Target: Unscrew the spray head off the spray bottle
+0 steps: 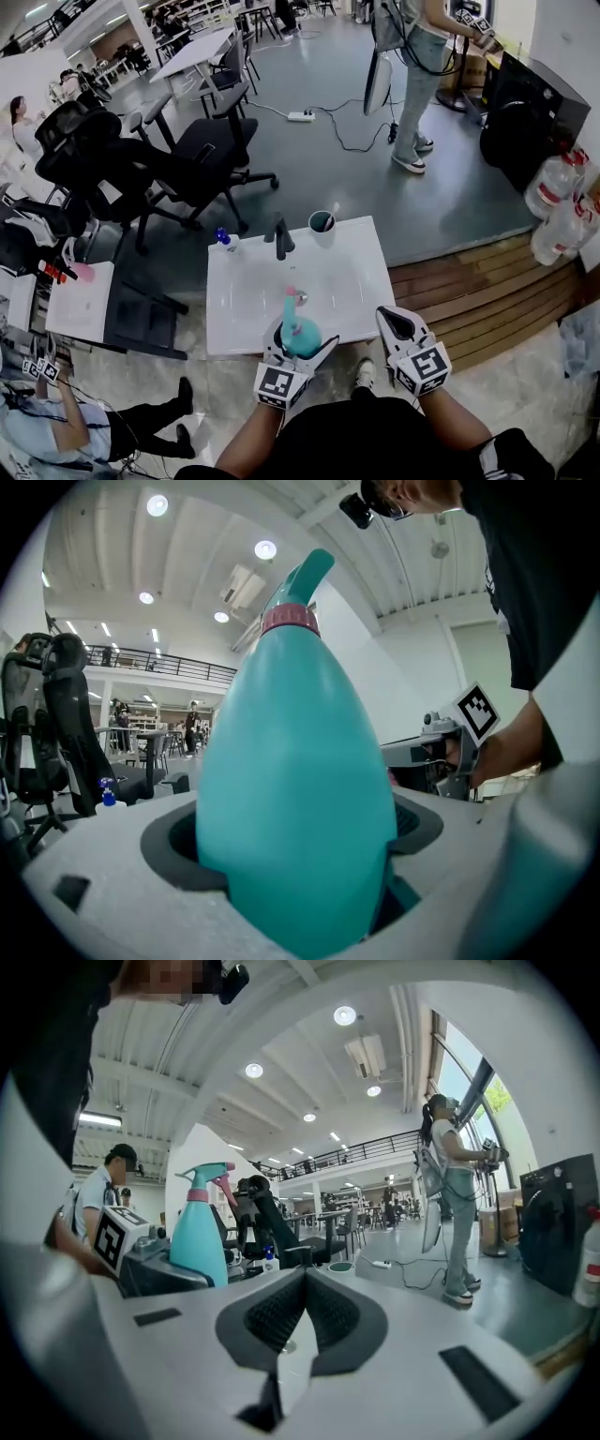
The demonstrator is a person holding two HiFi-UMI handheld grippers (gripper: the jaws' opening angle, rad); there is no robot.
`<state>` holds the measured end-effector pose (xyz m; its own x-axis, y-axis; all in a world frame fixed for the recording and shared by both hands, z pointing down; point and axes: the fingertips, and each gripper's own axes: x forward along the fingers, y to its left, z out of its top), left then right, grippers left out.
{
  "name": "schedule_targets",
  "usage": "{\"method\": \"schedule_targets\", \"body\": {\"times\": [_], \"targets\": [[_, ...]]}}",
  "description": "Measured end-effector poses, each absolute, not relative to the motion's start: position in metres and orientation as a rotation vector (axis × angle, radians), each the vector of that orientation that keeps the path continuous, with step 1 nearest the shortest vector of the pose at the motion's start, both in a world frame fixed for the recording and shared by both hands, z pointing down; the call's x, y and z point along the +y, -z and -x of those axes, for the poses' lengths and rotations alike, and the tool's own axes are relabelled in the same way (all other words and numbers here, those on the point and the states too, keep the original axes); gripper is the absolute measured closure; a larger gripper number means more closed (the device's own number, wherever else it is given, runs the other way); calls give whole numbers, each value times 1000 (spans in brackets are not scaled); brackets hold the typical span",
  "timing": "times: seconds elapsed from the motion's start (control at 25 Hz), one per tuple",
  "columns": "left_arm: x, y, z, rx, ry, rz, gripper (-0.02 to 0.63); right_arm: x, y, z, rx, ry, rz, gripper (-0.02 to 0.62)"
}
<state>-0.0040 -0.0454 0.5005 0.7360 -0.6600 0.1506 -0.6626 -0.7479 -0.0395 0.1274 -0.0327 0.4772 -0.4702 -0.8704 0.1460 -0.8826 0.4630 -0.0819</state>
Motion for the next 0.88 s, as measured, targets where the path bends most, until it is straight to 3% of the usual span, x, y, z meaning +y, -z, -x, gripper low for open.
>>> {"method": "schedule_targets", "body": {"times": [0.88], "targets": [[-115, -496, 18, -1289, -269, -2839, 123, -100, -469, -79, -2792, -150, -1183, 591]]}}
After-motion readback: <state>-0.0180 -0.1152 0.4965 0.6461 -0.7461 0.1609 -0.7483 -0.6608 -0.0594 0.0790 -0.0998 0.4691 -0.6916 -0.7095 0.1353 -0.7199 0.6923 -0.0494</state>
